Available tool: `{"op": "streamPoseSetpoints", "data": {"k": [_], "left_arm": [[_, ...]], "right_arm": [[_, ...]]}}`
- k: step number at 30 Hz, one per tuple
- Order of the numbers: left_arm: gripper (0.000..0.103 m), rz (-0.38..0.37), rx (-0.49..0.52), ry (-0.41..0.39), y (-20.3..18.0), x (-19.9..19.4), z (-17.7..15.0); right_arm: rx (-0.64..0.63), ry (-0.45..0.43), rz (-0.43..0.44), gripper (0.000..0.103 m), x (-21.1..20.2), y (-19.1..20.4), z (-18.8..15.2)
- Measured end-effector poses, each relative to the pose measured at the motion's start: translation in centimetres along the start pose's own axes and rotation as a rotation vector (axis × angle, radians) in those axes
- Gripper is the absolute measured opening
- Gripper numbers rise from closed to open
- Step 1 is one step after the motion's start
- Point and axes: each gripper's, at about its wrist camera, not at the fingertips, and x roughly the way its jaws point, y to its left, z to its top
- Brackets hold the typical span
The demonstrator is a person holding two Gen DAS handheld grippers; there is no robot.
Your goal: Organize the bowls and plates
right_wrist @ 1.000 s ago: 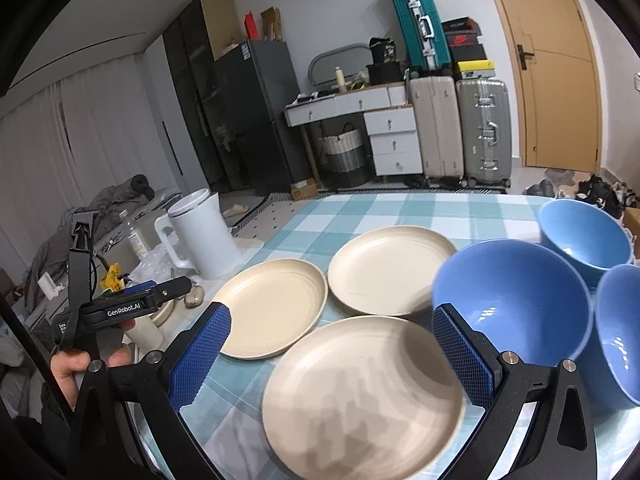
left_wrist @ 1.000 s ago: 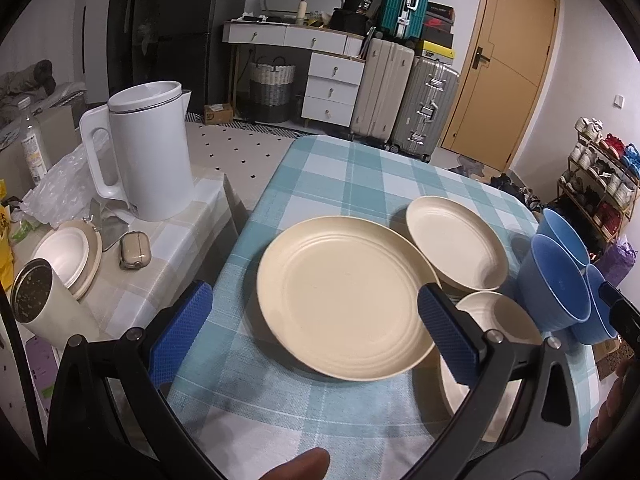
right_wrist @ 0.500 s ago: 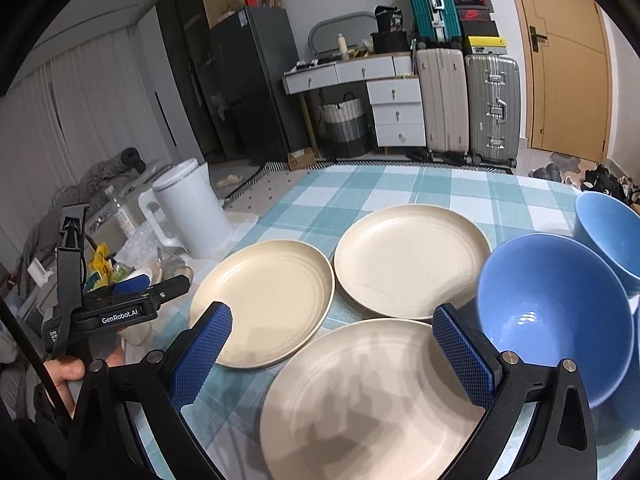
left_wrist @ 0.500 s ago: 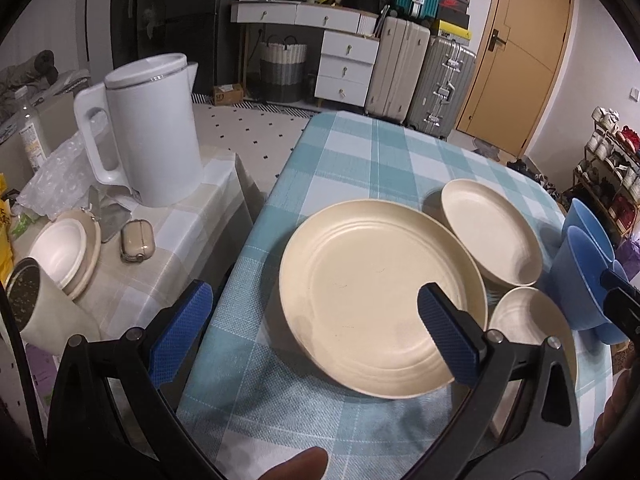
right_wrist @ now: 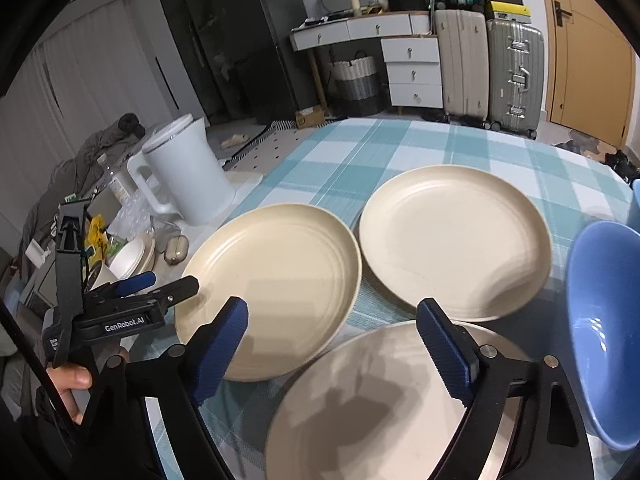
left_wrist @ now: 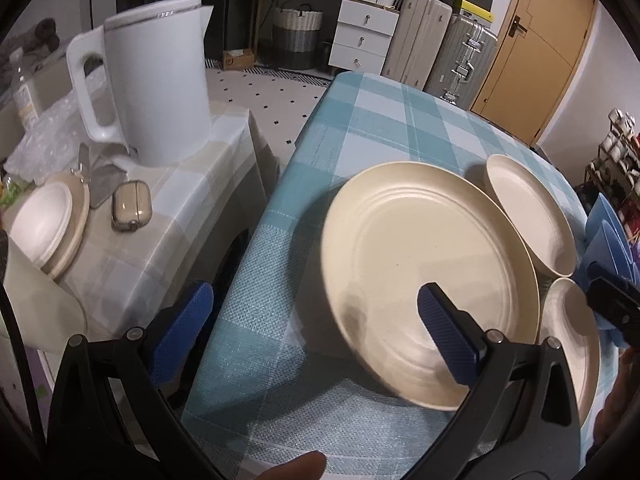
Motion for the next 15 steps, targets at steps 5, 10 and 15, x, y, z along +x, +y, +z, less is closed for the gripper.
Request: {"op": "streamPoseSetpoints", "data": {"k": [5, 10, 15], "left_arm": [[0.085, -0.027, 0.007, 0.032, 0.4, 1.0, -0.3], [0.081, -0.041, 0.01, 0.046, 0.1, 1.1, -0.7], [0.07, -0.048, 0.015, 0.047, -0.2, 1.0, -0.8]], "right_arm": [[0.006, 0.038, -0.02, 0.08, 2.1, 0.1, 0.3], [0.002, 0.075, -0.026, 0.07, 3.9, 0.4, 0.5], [0.013, 0.103, -0.031, 0.061, 5.6, 0.3, 0.5]]}}
